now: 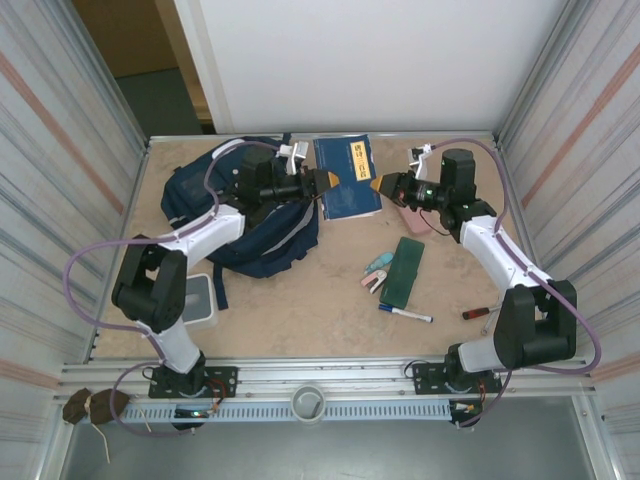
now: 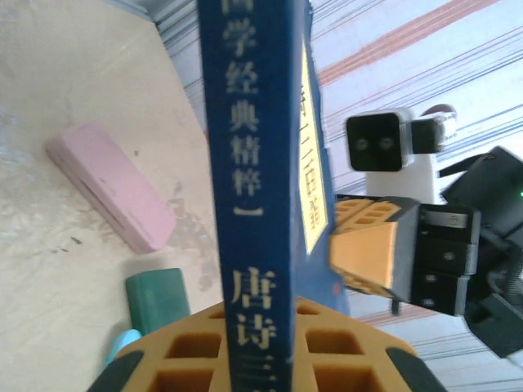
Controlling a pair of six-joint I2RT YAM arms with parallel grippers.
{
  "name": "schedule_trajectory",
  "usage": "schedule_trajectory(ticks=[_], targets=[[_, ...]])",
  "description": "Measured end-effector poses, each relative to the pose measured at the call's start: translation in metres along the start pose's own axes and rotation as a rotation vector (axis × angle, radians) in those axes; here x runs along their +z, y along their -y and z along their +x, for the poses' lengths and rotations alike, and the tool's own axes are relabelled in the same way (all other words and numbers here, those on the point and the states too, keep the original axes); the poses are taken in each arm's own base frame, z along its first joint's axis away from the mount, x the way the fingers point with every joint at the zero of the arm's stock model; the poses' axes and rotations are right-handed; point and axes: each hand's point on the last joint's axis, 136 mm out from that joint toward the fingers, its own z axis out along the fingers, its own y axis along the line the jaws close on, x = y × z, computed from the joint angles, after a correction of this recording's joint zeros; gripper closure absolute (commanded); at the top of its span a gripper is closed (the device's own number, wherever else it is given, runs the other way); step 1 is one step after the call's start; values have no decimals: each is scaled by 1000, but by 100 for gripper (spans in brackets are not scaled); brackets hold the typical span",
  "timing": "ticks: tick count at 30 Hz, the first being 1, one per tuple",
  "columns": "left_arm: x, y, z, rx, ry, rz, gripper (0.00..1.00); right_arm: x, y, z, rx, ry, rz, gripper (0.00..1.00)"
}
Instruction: Pack the student bag
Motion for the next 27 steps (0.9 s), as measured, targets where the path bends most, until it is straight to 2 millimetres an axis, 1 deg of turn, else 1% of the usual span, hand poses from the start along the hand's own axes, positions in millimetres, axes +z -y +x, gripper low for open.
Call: schedule_trajectory(ticks=[1, 3, 5, 7, 8, 10, 12, 14, 15, 16, 17, 18, 20, 21, 22, 23, 24, 25, 27], targets=[[-2, 5, 0, 7, 1, 13, 100, 0, 0, 2, -5, -8, -4, 57], [-8, 16, 1, 25, 6, 32, 100, -1, -2, 3, -19, -19, -19, 44], [-16, 30, 0, 46, 16, 50, 100, -2, -7, 4, -36, -31, -45, 28], [-26, 48, 0, 75, 27, 74, 100, -4, -13, 6, -56, -36, -76, 17], [-31, 58, -1, 95, 36, 90, 100, -4, -17, 8, -67, -38, -92, 14], [-41, 79, -4, 136, 53, 127, 100, -6, -27, 11, -90, -41, -127, 11], [-48, 96, -6, 176, 71, 161, 100, -7, -43, 14, -125, -41, -177, 10], [-53, 107, -8, 204, 82, 186, 100, -8, -61, 15, -155, -37, -232, 12], [-54, 110, -8, 213, 88, 193, 100, -8, -71, 16, -170, -36, -264, 15], [-55, 111, -9, 217, 90, 196, 100, -7, -79, 16, -182, -35, -288, 20], [-55, 112, -9, 219, 91, 197, 100, -7, -87, 17, -191, -34, -313, 31], [-55, 111, -9, 217, 91, 195, 100, -6, -95, 18, -194, -36, -337, 45], [-54, 109, -8, 212, 87, 187, 100, -5, -106, 20, -208, -34, -369, 67], [-54, 108, -8, 211, 86, 184, 94, -5, -110, 20, -205, -33, -379, 79], [-54, 107, -8, 211, 85, 179, 88, -5, -112, 20, -208, -31, -386, 89], [-54, 104, -9, 212, 89, 169, 79, -5, -113, 19, -202, -28, -387, 97], [-54, 100, -9, 216, 90, 155, 68, -5, -113, 19, -191, -30, -388, 100], [-54, 95, -9, 219, 90, 137, 60, -5, -112, 18, -181, -28, -382, 100], [-57, 77, -11, 235, 94, 65, 48, -7, -101, 12, -147, -13, -345, 100]])
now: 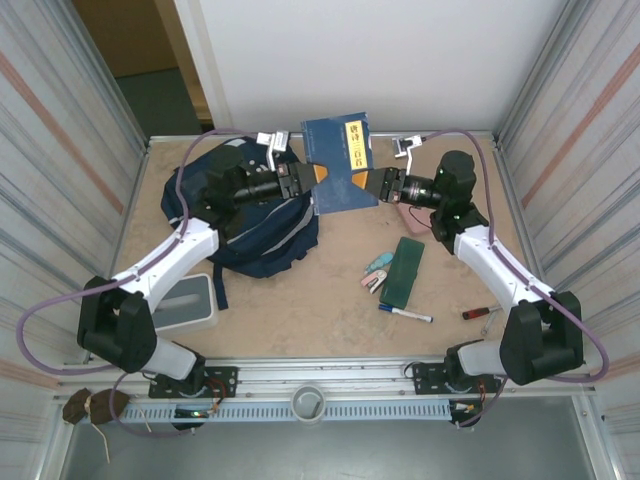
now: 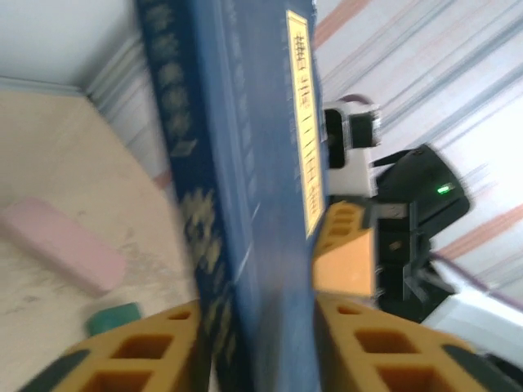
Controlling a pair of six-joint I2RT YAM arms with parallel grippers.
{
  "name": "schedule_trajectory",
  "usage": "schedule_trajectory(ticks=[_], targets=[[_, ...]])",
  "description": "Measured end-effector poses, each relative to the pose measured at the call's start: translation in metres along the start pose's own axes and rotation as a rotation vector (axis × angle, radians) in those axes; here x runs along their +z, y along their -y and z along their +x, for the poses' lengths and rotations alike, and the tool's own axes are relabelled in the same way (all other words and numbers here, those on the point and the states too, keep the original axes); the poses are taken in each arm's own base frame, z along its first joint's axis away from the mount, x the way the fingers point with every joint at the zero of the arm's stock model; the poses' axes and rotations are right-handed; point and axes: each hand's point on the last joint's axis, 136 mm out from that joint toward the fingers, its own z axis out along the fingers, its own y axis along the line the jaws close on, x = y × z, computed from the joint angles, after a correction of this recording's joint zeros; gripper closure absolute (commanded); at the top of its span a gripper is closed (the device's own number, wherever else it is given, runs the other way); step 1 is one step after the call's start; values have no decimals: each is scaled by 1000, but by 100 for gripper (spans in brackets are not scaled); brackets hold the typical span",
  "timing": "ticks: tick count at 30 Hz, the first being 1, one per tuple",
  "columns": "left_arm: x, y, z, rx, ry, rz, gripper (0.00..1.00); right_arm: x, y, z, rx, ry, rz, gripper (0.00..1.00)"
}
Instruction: Pack the student bag
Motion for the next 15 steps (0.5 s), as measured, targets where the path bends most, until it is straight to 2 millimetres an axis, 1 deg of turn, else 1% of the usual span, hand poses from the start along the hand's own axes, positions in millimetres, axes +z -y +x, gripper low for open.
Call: schedule_trajectory(ticks=[1, 3, 5, 6, 9, 12, 15], targets=[[-3, -12, 2, 15, -1, -53, 43, -4, 7, -3, 15, 12, 28, 100], [-14, -49, 7, 71, -9, -233, 35, -16, 29, -10, 61, 41, 116, 100], [-31, -86, 13, 160, -42, -441, 28, -27, 47, -14, 95, 59, 199, 100], [-42, -104, 16, 220, -76, -545, 26, -32, 55, -14, 110, 66, 238, 100], [-70, -145, 27, 376, -220, -780, 21, -40, 70, -10, 143, 60, 306, 100], [-87, -176, 40, 474, -394, -905, 18, -42, 81, -2, 178, 42, 343, 100], [-94, -199, 59, 511, -558, -940, 16, -41, 92, 3, 213, 27, 362, 100]])
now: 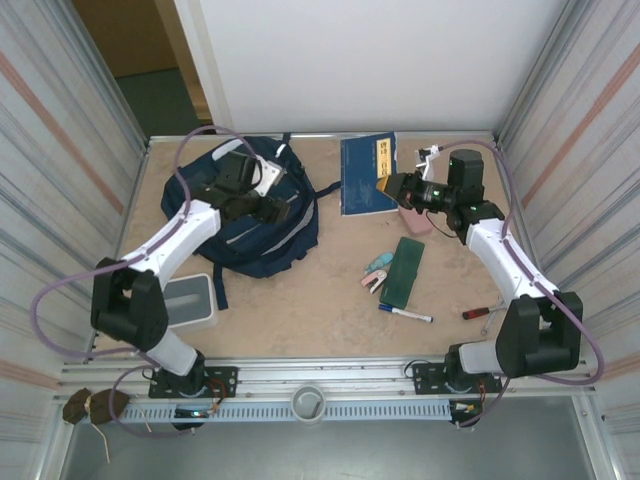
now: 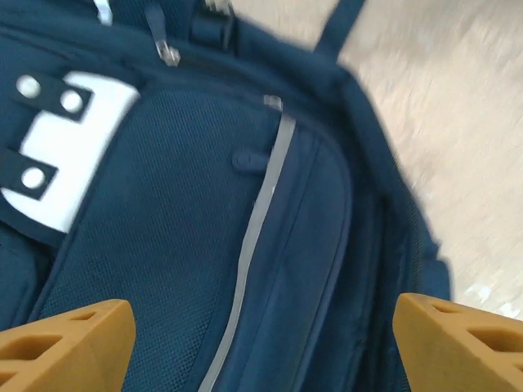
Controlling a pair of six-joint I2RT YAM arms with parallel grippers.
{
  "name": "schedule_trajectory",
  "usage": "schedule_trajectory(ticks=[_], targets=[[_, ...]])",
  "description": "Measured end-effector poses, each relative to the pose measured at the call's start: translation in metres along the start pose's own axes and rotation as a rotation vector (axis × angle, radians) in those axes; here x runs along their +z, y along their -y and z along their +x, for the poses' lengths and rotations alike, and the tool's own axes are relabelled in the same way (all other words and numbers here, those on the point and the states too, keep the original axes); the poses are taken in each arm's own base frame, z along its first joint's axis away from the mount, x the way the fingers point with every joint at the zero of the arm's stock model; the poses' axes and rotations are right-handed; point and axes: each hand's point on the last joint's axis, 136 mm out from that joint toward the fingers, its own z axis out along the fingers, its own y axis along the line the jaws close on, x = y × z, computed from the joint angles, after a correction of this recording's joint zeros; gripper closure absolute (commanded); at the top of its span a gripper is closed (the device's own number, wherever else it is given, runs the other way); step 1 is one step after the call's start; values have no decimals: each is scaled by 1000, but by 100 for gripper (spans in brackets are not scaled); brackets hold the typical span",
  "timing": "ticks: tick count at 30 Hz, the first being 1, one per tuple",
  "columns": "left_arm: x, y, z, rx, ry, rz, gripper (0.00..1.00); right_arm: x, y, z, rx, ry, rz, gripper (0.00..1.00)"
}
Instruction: Pack the student bag
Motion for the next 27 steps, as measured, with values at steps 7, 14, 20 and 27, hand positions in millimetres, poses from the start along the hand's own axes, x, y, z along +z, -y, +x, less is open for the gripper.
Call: schedule_trajectory(ticks=[7, 14, 20, 27], targets=[[25, 0, 42, 103, -207, 7, 15, -1, 10, -2, 27, 0, 19, 100], [49, -4, 53, 123, -290, 3, 20, -3, 15, -1, 38, 2, 25, 100], [74, -1, 65, 141, -352, 14, 51, -2, 17, 1, 42, -4, 26, 100], [62, 16, 40, 86, -235, 75, 87, -1, 35, 16, 17, -42, 118, 100]])
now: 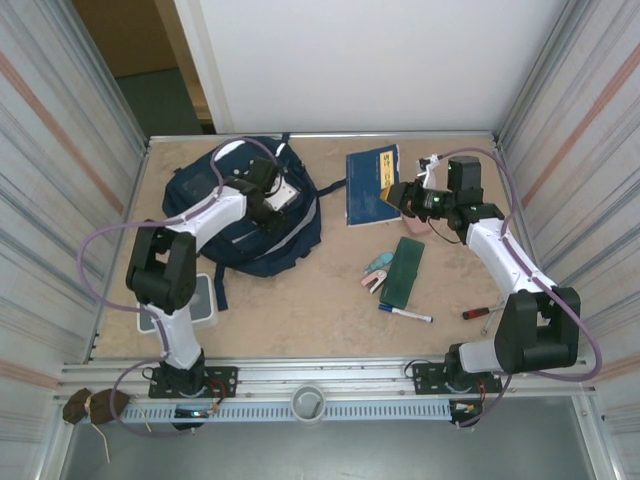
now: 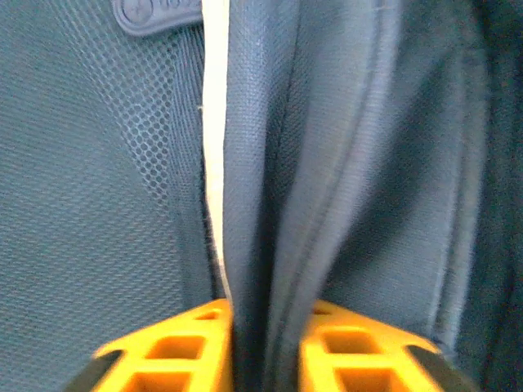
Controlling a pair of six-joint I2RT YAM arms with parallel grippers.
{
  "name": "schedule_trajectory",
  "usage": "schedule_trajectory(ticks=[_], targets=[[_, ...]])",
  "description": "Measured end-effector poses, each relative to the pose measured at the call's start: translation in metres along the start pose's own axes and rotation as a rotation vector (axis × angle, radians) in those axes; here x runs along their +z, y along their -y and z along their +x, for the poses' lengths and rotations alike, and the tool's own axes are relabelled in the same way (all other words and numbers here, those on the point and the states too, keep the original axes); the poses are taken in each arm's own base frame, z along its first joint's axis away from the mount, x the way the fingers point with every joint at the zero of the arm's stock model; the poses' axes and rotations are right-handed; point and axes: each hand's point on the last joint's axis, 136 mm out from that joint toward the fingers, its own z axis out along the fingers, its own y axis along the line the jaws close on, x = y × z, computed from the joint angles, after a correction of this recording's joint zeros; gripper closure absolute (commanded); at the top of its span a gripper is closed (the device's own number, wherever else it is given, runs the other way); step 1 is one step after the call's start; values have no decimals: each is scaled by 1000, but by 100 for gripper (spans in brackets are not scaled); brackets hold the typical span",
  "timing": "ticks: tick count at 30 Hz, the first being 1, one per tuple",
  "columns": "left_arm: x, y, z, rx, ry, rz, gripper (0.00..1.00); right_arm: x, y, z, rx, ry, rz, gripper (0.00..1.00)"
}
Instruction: Pack the student bag
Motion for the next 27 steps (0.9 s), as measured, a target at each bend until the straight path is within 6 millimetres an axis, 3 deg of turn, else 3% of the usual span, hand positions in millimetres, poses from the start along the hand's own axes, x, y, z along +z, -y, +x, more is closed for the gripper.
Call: schedule_trajectory(ticks=[3, 7, 10, 13, 17, 20, 24, 27], targets=[[-25, 8, -19, -30, 131, 42, 93, 4, 6, 15, -26, -44, 66, 100], [-74, 15, -45, -66, 309, 118, 98, 8, 0, 33, -73, -116, 84, 100], [-111, 10, -58, -116, 430, 190, 100, 10, -6, 44, -94, -162, 75, 100], [-133, 0, -61, -168, 512, 251, 100, 13, -13, 54, -101, -200, 49, 100], [-143, -8, -61, -230, 557, 328, 100, 27, -29, 64, -95, -239, -14, 100], [-147, -8, -63, -257, 574, 368, 100, 50, -38, 78, -86, -289, -57, 100], [-150, -4, -65, -267, 584, 409, 100, 94, -31, 96, -26, -372, -51, 100], [-149, -2, -66, -271, 582, 432, 100, 133, -26, 99, 12, -399, -32, 100]])
